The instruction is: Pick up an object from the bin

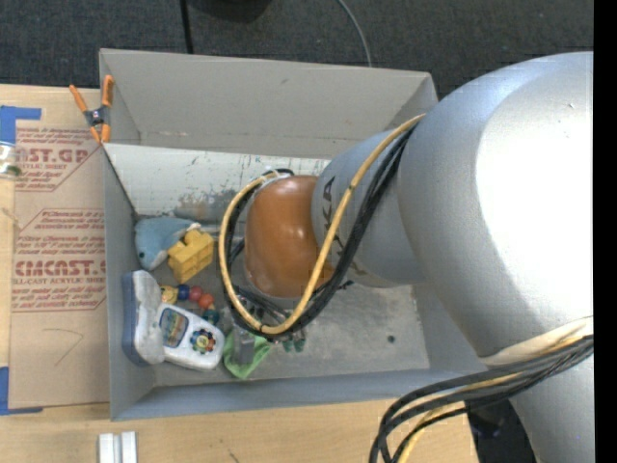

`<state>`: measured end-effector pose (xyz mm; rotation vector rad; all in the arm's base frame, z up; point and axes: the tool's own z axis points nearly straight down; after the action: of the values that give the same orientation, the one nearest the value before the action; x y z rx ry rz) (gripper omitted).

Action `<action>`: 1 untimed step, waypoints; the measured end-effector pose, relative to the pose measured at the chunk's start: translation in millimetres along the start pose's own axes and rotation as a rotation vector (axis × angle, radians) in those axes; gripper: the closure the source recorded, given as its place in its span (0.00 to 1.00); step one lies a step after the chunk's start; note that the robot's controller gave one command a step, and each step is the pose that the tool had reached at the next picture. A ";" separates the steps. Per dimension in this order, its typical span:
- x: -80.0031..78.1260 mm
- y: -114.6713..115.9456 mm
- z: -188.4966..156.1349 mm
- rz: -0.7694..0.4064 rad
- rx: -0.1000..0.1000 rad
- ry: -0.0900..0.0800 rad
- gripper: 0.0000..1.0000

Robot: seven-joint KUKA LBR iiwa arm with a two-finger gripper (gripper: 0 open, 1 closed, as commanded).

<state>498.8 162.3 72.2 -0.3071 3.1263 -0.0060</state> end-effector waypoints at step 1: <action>-7.6 -0.2 -1.3 -0.017 0.002 0.003 1.00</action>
Offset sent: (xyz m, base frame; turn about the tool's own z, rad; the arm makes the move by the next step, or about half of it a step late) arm -0.0021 0.0058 -0.0022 -0.0061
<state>506.3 163.5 73.5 -0.3339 3.1263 -0.0097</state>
